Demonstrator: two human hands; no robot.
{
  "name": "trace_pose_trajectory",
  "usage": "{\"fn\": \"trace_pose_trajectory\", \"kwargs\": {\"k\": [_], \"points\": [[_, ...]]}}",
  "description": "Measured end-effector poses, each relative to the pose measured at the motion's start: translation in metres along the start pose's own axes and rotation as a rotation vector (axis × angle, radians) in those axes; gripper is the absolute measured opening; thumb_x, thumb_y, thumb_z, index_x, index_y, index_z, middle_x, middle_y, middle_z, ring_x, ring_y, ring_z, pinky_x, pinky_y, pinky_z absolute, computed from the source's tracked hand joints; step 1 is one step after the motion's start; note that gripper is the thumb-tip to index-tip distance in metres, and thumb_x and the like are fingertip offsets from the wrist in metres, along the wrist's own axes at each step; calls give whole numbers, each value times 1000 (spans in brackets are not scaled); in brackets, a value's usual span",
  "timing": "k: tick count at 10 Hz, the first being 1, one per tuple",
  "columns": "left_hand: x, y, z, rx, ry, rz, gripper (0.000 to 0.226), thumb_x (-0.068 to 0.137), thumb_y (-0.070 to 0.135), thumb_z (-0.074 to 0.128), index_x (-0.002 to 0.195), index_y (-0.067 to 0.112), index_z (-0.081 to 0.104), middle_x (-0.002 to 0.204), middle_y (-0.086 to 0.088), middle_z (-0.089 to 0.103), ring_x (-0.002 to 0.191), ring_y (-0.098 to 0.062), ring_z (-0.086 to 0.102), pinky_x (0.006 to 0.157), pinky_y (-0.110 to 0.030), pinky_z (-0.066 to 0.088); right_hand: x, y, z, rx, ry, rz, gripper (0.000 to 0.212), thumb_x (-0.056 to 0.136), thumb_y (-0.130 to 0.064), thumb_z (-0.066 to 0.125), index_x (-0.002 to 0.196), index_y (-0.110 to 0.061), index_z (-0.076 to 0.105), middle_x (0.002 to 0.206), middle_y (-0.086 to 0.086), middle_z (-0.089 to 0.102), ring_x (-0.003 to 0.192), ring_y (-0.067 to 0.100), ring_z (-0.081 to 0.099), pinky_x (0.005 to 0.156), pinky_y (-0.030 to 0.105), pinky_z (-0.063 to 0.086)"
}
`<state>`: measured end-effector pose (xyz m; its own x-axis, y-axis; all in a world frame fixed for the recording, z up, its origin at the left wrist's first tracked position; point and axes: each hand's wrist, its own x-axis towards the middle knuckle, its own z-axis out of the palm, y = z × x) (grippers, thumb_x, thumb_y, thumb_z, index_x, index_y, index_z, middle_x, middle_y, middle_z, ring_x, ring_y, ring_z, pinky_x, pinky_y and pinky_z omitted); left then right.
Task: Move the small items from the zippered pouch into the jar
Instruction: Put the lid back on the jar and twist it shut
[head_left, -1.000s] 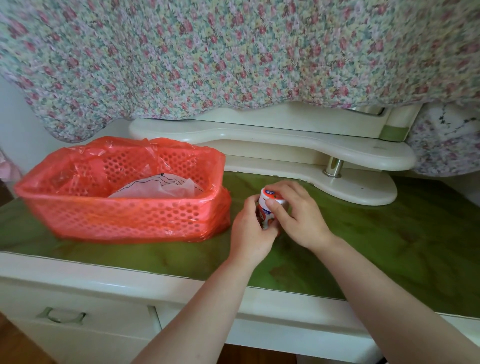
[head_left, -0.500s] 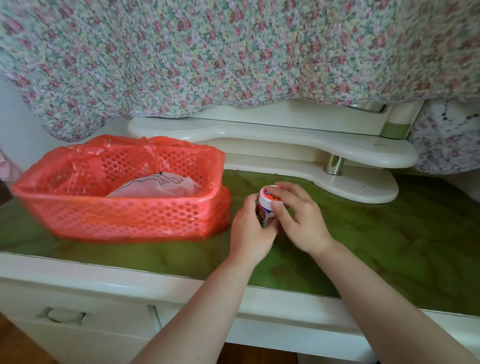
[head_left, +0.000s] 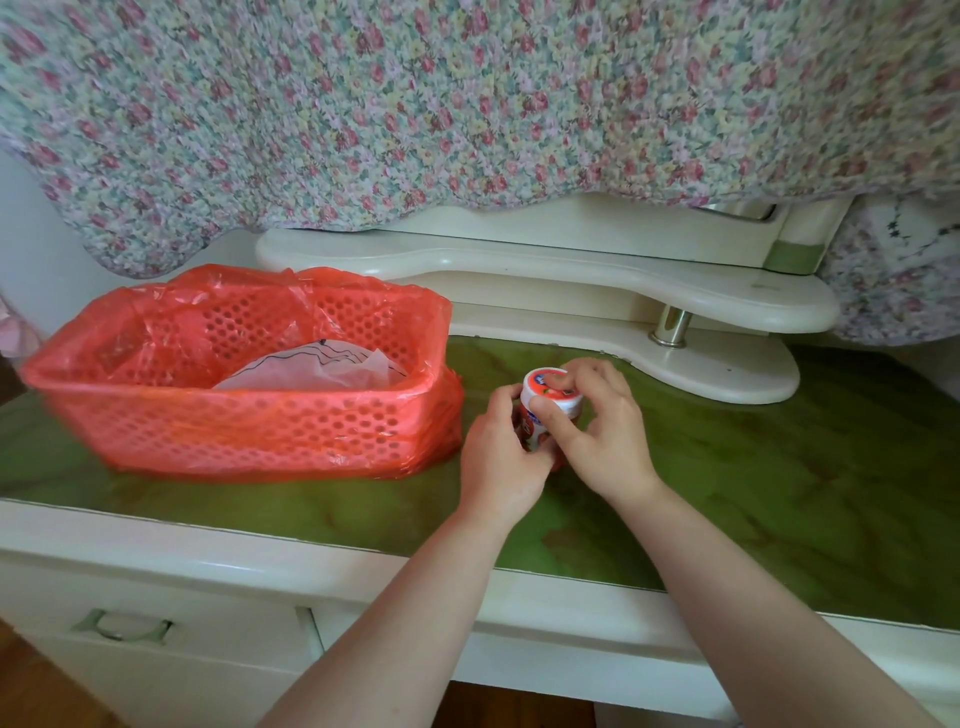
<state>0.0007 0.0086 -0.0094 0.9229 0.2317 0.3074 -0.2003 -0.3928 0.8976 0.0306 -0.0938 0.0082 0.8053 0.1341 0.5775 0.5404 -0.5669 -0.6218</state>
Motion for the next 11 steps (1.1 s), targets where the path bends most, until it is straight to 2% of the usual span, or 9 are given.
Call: {"fn": "trace_pose_trajectory", "kwargs": {"k": [1,2,3,5,7,8,9,10,11], "points": [[-1,2,-1,-19,5,-5,45,70,21,70,111,17,50,100,-5,68,92,-23,61,78,-35,49,-3,1,-2,34,-40,-44,43,78,-43,46,95,-9,66,114,6,64,110,17,52,88,3,30],[-1,2,-1,-28,0,-16,44,68,20,71,108,17,51,97,-5,68,90,-25,61,75,-37,49,-2,2,-3,4,-31,-68,43,78,-40,45,94,-6,66,113,8,66,105,24,55,84,13,34],[-1,0,0,-15,-19,-19,43,69,17,70,108,17,51,95,-7,68,88,-28,61,72,-34,47,0,4,-1,-57,21,-52,44,74,-46,49,88,-9,67,100,7,64,95,24,54,76,16,34],[0,0,0,14,-33,-27,43,69,14,69,107,16,50,95,-9,68,88,-28,62,75,-37,50,0,6,2,-14,81,14,46,67,-51,56,84,-10,67,89,-1,51,89,17,48,77,1,30],[-1,1,3,58,3,11,36,74,20,66,105,15,49,95,-9,69,88,-29,63,76,-41,51,-12,6,3,-31,75,-69,49,81,-46,44,109,-12,64,116,8,59,107,14,47,93,21,34],[-1,-1,4,53,-1,5,47,69,29,72,107,18,49,99,-5,69,91,-26,63,78,-40,51,-13,7,2,53,122,-46,55,85,-45,36,124,-9,52,122,-2,51,118,14,44,101,26,33],[0,-3,6,67,-10,0,63,59,39,77,112,19,49,105,-3,68,99,-22,61,85,-38,49,-10,8,-1,231,219,97,55,85,-44,36,123,-7,49,119,-3,50,116,13,47,100,25,35],[0,-4,5,57,35,19,85,52,64,62,121,16,49,119,-2,62,114,-19,53,96,-32,41,-4,14,-4,459,327,291,35,88,-34,40,113,-12,52,113,1,55,109,15,52,96,26,38],[0,-4,2,-59,159,37,82,62,68,44,121,11,50,123,-6,58,117,-20,50,102,-34,37,0,16,-11,644,406,543,13,95,-24,41,91,-21,53,93,1,59,89,16,55,86,30,39]]}}
